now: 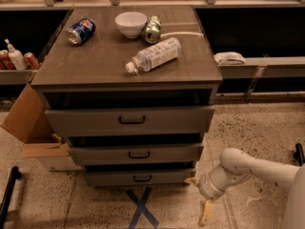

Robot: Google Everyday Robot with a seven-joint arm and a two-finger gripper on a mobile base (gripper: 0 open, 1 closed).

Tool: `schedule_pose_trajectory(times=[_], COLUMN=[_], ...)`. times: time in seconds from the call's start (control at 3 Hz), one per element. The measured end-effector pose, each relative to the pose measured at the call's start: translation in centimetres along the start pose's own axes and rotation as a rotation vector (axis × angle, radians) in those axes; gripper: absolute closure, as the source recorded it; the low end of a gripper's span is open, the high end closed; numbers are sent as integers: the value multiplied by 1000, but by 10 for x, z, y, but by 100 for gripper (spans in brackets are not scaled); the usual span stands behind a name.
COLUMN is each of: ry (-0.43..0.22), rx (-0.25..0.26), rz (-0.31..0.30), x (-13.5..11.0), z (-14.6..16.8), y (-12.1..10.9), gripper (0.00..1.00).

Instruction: Open bottom drawer

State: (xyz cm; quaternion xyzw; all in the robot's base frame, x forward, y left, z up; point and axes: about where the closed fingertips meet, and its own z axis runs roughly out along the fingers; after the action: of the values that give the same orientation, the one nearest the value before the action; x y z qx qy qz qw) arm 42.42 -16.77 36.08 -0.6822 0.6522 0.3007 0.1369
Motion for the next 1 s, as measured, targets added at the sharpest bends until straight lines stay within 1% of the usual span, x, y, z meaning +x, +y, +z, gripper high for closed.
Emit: schedule_pose_trajectory(times=[0.33, 0.67, 1.0], ry=[34, 27, 55], rx=[38, 107, 147], rz=[-77, -147, -192], x=[11, 25, 33], z=[24, 45, 64], y=[-24, -54, -83], gripper=[0, 0, 0])
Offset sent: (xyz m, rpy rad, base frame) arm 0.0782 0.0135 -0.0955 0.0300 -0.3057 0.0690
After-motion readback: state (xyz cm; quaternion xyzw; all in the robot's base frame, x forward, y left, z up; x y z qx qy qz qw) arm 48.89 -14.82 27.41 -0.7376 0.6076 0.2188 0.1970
